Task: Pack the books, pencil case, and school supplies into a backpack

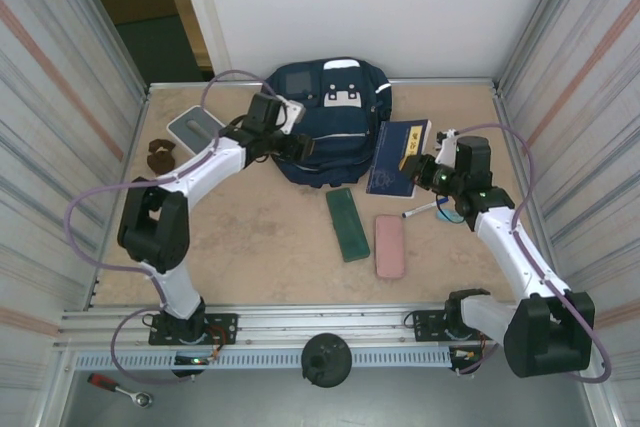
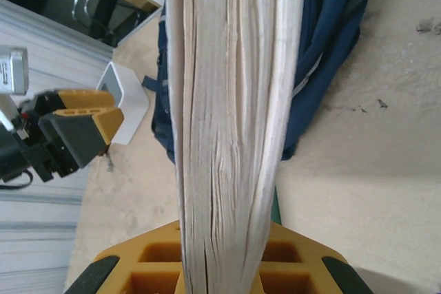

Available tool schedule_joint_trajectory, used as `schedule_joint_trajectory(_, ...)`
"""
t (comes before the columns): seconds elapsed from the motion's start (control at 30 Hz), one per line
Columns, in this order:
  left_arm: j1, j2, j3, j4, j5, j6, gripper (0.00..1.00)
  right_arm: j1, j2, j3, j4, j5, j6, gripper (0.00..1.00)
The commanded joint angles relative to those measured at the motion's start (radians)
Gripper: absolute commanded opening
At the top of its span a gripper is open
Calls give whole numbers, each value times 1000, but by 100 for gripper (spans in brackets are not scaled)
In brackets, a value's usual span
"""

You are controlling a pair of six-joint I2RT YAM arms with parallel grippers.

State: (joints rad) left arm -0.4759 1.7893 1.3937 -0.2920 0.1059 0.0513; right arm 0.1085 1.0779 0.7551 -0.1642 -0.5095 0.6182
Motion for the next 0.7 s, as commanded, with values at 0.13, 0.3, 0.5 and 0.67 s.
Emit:
schedule_joint_trajectory(0.13,-93,111,113,-48,-106,471,74,-8,-48,10,-9,26,-39,0)
schedule_joint_trajectory(0.3,-93,197,216,-107,-49,552,75,-9,-64,-6,-5,40,-15,0)
schedule_joint_trajectory(0.5,-89,332,345,-171,-54,597,75,-9,-67,23,-54,66,-31,0)
schedule_joint_trajectory(0.67,-77,407,425,-222,-31,616,75,-7,-67,24,-43,62,-6,0)
